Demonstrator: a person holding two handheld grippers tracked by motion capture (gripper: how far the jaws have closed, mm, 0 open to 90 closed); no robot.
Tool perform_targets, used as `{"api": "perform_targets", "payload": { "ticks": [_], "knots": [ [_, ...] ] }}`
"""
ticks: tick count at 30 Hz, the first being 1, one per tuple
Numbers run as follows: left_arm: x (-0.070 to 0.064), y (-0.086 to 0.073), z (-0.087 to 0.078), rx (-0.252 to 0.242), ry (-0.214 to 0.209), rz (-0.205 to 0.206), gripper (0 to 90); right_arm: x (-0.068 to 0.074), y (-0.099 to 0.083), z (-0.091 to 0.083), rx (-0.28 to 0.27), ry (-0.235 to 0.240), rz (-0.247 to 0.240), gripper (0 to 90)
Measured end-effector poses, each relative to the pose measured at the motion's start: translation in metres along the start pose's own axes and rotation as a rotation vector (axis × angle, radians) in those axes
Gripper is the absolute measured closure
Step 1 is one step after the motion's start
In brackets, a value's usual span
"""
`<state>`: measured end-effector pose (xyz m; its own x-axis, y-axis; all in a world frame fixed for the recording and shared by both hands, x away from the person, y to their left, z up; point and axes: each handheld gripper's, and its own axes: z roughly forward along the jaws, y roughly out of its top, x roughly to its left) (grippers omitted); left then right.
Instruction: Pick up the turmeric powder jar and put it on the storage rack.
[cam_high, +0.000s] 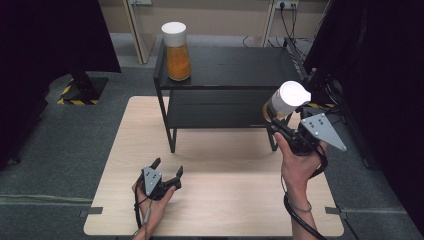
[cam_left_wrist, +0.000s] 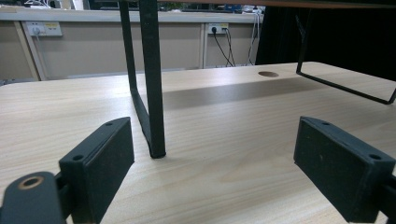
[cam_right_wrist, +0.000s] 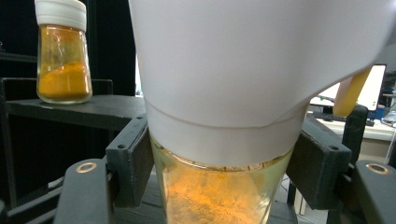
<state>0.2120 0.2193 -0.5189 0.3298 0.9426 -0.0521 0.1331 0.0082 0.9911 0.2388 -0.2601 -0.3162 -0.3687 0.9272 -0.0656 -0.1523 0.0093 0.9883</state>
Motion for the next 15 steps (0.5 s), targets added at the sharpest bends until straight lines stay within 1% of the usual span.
{"api": "perform_targets", "payload": {
  "ticks": [8, 15],
  "knots": [
    [0.0, 0.0, 0.0, 0.0, 0.0, 0.0, 11.7, 0.0, 0.009, 0.005, -0.008, -0.008, -0.002, 31.0],
    [0.0, 0.0, 0.0, 0.0, 0.0, -0.001, 11.7, -0.001, 0.02, 0.014, -0.013, -0.018, -0.006, 31.0]
  ]
}}
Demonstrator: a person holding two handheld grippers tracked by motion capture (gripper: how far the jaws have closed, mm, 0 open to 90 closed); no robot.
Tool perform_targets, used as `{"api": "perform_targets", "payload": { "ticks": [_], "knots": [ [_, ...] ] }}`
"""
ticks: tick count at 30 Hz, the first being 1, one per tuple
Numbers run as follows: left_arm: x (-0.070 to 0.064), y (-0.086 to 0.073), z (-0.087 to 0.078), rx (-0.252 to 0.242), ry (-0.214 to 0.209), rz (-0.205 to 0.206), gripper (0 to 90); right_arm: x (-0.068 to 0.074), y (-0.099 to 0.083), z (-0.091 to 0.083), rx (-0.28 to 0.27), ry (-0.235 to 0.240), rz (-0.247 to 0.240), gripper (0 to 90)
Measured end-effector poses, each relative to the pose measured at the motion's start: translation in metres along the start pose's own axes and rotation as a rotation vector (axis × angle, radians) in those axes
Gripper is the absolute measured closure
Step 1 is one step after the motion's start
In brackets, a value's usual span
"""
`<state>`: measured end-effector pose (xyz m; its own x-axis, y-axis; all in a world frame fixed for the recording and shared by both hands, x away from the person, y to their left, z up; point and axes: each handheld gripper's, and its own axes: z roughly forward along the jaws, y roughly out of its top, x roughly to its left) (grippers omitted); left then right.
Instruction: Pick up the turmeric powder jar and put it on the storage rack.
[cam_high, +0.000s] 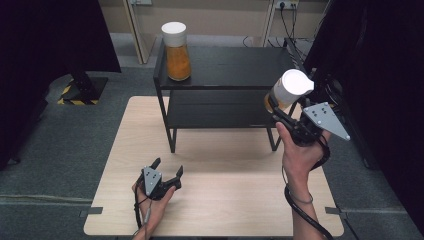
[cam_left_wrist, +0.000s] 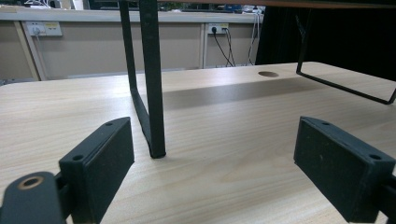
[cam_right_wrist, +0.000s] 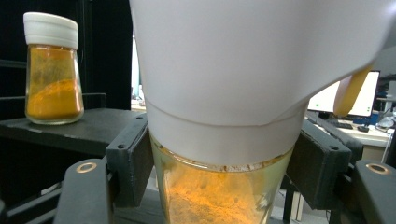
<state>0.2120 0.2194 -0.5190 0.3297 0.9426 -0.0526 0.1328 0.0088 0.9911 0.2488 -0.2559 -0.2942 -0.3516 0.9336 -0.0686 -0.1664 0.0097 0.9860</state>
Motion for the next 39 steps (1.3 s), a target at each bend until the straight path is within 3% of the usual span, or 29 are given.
{"api": "perform_targets", "payload": {
  "ticks": [18, 39],
  "knots": [
    [0.0, 0.0, 0.0, 0.0, 0.0, 0.001, 11.7, -0.003, 0.029, 0.028, 0.007, -0.027, 0.01, 30.9],
    [0.001, 0.0, 0.0, -0.002, -0.002, -0.003, 11.6, -0.015, 0.059, 0.087, 0.098, -0.083, 0.018, 30.9]
  ]
}}
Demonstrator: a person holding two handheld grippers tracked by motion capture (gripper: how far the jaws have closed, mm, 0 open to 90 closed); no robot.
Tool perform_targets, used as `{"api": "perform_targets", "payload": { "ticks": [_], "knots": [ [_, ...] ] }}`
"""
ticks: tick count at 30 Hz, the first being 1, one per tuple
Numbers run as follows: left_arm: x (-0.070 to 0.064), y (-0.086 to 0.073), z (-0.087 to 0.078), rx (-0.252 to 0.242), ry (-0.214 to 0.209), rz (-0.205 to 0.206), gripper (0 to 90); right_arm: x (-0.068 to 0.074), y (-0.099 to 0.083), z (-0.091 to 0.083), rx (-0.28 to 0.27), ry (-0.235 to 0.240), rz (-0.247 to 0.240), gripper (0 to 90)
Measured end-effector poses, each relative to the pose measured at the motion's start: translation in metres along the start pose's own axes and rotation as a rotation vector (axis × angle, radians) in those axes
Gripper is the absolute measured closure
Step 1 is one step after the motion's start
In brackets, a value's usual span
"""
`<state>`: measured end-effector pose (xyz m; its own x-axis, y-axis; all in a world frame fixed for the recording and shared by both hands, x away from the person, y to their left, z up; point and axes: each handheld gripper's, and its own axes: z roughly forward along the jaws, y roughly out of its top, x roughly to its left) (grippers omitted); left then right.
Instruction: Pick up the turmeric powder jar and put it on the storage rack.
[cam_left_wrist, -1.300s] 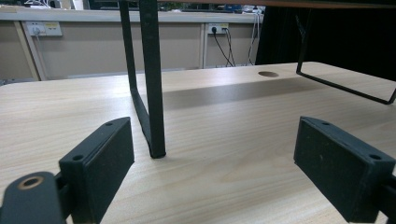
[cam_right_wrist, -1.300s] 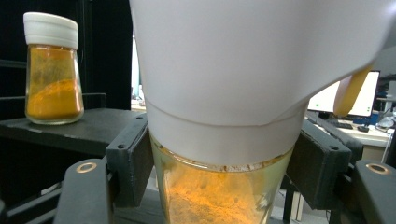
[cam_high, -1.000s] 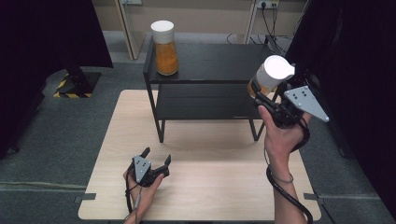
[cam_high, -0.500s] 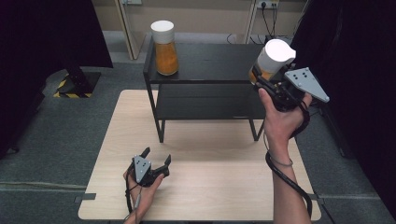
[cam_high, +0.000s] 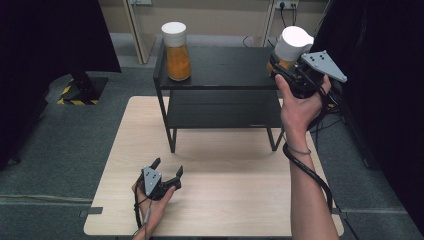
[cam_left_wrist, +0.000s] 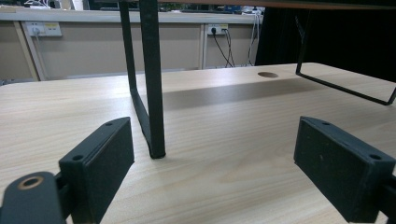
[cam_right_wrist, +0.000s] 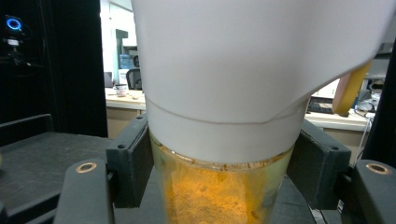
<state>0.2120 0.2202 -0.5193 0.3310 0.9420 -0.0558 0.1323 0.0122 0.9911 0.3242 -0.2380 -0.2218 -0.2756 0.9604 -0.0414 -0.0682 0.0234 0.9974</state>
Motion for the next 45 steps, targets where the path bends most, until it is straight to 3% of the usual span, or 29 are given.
{"api": "perform_targets", "payload": {
  "ticks": [13, 20, 45],
  "knots": [
    [0.0, 0.0, 0.0, 0.0, -0.002, 0.001, 11.6, -0.004, 0.014, 0.036, 0.079, -0.04, 0.02, 30.9],
    [0.0, 0.0, 0.0, -0.002, -0.002, 0.003, 11.6, -0.006, 0.019, 0.048, 0.114, -0.055, 0.004, 30.9],
    [0.0, 0.0, 0.0, -0.001, -0.002, 0.007, 11.6, -0.008, 0.021, 0.057, 0.164, -0.062, -0.01, 30.8]
  ]
}}
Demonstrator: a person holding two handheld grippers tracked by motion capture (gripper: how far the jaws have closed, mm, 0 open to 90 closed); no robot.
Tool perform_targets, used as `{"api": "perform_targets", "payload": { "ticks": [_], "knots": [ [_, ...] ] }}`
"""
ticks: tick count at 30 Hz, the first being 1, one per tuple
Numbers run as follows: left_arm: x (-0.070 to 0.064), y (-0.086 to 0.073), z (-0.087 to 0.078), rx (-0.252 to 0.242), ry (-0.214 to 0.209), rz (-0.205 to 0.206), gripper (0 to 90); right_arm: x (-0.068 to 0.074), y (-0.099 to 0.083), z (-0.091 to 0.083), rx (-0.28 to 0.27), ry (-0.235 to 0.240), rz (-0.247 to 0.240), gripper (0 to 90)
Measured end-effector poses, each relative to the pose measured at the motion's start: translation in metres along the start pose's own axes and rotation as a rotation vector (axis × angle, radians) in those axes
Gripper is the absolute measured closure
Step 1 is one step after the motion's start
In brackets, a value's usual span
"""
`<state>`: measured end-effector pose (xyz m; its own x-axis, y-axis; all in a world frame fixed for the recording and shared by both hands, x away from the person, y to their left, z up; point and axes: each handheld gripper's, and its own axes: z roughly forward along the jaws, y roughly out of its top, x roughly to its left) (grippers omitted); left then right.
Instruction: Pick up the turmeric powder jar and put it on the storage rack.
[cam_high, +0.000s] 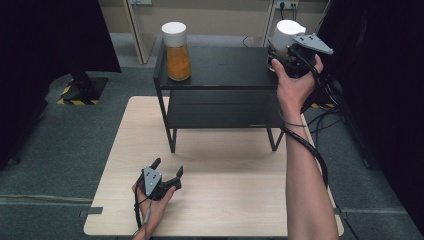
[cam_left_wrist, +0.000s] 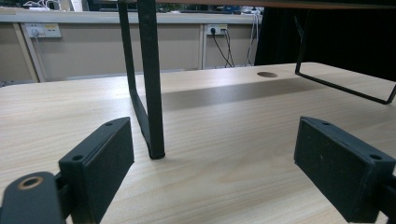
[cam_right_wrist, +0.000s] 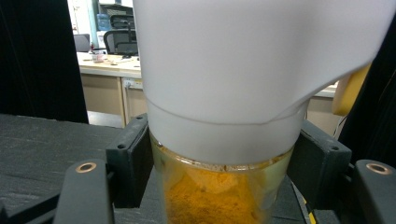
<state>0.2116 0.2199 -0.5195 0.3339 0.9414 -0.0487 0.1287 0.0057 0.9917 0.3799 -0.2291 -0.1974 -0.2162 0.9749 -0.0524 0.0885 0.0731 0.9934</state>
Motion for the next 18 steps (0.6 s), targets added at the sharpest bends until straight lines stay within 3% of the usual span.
{"api": "perform_targets", "payload": {
  "ticks": [10, 18],
  "knots": [
    [0.0, 0.0001, 0.0001, 0.0, 0.0, 0.001, 11.5, 0.0, -0.0036, 0.0026, -0.008, 0.001, -0.01, 30.7],
    [-0.0002, 0.0, 0.0, 0.0, -0.001, 0.005, 11.5, -0.0049, -0.0048, 0.0051, -0.008, 0.009, 0.031, 30.5]
  ]
}}
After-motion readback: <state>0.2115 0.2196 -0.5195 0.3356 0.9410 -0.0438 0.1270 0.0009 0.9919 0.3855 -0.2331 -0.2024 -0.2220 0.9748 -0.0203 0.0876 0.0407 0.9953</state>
